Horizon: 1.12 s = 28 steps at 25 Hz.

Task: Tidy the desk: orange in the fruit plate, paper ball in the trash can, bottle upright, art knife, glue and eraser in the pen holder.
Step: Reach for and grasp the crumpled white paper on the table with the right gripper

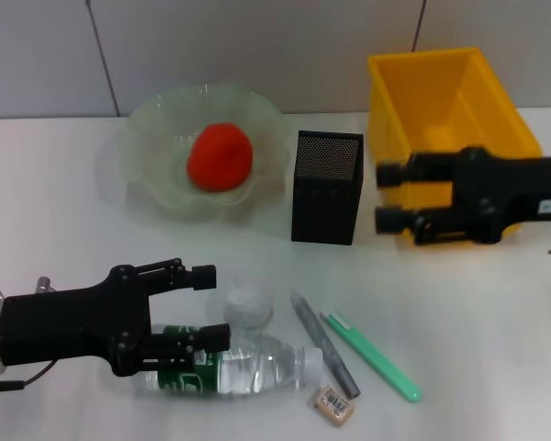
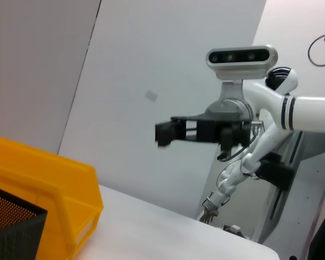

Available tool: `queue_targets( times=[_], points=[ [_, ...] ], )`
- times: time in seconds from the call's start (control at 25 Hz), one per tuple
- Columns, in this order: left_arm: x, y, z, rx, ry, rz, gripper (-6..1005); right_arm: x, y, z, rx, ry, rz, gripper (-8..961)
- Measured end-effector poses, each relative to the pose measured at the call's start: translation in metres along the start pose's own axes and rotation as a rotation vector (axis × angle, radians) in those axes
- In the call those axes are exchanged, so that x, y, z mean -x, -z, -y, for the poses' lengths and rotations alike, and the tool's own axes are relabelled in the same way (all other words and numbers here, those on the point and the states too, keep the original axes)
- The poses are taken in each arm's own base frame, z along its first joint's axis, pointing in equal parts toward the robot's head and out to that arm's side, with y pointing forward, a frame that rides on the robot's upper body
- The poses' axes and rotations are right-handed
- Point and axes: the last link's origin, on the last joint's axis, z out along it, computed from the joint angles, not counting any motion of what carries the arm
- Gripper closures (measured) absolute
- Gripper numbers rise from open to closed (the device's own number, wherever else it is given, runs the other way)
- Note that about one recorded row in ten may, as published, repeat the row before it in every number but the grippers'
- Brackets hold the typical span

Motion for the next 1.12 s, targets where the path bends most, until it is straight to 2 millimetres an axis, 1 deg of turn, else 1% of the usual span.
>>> queue_targets(
  times=[0.12,0.2,0.36,0.4,0.48,0.52,0.6,0.76,0.88,1.12],
  points=[
    [0.001,0.001,0.0,-0.004,0.0,0.005,196,0.007,-0.017,0.009,0.0,-0.008,-0.15,218],
    [0.001,0.001,0.0,-0.004,0.0,0.005,196,0.014,-0.031,0.016,-0.011,-0.01,-0.248,218],
    [0.004,0.005,0.002,-0.027,0.002,0.016,197,0.031,-0.062,0.027,-0.039,0.004,-0.371,218],
    [0.004,0.005,0.002,-0.027,0.002,0.016,197,0.035,-0.07,0.029,-0.045,0.013,-0.399,218],
    [0.005,0.011,0.002,-0.041,0.007,0.023,198,0.041,-0.086,0.03,-0.049,0.032,-0.448,218],
    [0.005,0.011,0.002,-0.041,0.007,0.023,198,0.043,-0.094,0.03,-0.053,0.042,-0.47,218],
    [0.005,0.018,0.003,-0.054,0.008,0.031,198,0.045,-0.107,0.03,-0.057,0.061,-0.515,218],
    [0.007,0.025,0.003,-0.067,0.014,0.038,199,0.045,-0.131,0.027,-0.051,0.09,-0.6,218],
    [0.011,0.032,0.002,-0.083,0.024,0.053,200,0.041,-0.145,0.025,-0.048,0.11,-0.661,218],
    [0.015,0.046,0.001,-0.114,0.032,0.073,201,0.029,-0.161,0.023,-0.059,0.146,-0.735,218]
  ],
)
